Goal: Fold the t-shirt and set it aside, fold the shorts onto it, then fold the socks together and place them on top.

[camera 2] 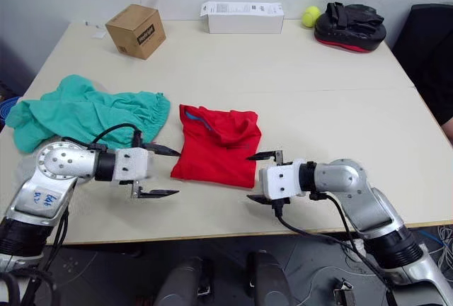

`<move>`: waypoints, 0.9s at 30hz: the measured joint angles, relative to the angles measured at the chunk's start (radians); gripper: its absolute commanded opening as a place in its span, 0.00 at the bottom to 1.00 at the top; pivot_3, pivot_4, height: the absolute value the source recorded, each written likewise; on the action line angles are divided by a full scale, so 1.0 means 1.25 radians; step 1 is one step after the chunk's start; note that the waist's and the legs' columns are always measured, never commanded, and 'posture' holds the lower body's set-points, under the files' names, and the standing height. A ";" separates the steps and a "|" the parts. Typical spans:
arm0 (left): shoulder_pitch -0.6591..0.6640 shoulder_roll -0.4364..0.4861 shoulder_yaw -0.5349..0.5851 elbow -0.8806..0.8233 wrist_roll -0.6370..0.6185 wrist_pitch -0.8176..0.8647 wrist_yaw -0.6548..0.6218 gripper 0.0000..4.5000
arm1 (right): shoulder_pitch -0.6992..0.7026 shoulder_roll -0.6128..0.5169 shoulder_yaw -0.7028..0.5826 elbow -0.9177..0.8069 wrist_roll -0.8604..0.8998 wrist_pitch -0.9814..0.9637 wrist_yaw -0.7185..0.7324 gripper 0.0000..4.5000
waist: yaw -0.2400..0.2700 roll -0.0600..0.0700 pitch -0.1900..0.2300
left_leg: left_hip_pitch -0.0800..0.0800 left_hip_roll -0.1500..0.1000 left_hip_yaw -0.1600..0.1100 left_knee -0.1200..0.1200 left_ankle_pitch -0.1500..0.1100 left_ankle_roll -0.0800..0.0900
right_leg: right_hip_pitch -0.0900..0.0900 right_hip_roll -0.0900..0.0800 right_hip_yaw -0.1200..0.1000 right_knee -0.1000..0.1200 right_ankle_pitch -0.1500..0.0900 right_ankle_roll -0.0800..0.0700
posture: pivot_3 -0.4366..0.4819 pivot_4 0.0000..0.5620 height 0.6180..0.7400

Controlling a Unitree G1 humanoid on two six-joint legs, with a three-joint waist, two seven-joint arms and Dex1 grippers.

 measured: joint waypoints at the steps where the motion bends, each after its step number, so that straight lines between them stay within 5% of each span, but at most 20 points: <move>1: 0.000 -0.009 -0.013 0.014 0.018 -0.012 0.014 1.00 | 0.000 0.006 0.010 0.011 -0.017 -0.012 -0.008 0.99 | -0.001 0.000 0.000 | 0.000 0.000 0.000 0.000 0.000 0.000 | 0.000 0.000 0.000 0.000 0.000 0.000 | 0.48 0.27 1.00; 3: -0.002 -0.023 -0.032 0.039 0.051 -0.035 0.037 1.00 | -0.001 0.023 0.025 0.031 -0.044 -0.023 -0.026 0.99 | -0.001 0.000 0.000 | -0.001 0.000 0.000 0.000 0.000 -0.001 | -0.001 0.000 -0.001 0.000 0.000 0.000 | 0.48 0.27 1.00; 6: -0.017 -0.035 -0.054 0.078 0.090 -0.068 0.063 0.87 | -0.011 0.063 0.044 0.079 -0.071 -0.040 -0.051 0.79 | -0.004 0.000 0.000 | 0.000 0.000 0.000 0.000 0.001 -0.003 | 0.000 0.000 -0.001 0.000 0.000 0.000 | 0.48 0.27 1.00; 16: -0.029 -0.052 -0.070 0.127 0.096 -0.081 0.070 0.15 | -0.050 0.107 0.078 0.161 -0.116 -0.077 -0.083 0.01 | -0.003 0.000 0.000 | 0.001 0.000 0.000 0.000 0.000 0.000 | 0.000 0.000 -0.001 0.002 0.000 0.000 | 0.48 0.27 1.00; 18: -0.014 -0.047 -0.062 0.111 0.067 -0.049 0.053 0.01 | -0.049 0.102 0.078 0.161 -0.102 -0.087 -0.068 0.00 | -0.003 0.000 0.000 | 0.001 0.000 0.000 0.000 0.000 -0.001 | 0.000 0.000 -0.001 0.002 0.000 0.000 | 0.48 0.27 1.00; 27: 0.178 0.058 -0.016 -0.105 -0.094 0.098 -0.059 0.01 | 0.049 -0.003 0.063 0.039 0.051 -0.101 0.068 0.00 | -0.004 0.000 0.000 | 0.001 0.001 -0.001 -0.001 -0.002 0.000 | 0.000 0.000 -0.001 -0.001 -0.001 -0.001 | 0.48 0.27 1.00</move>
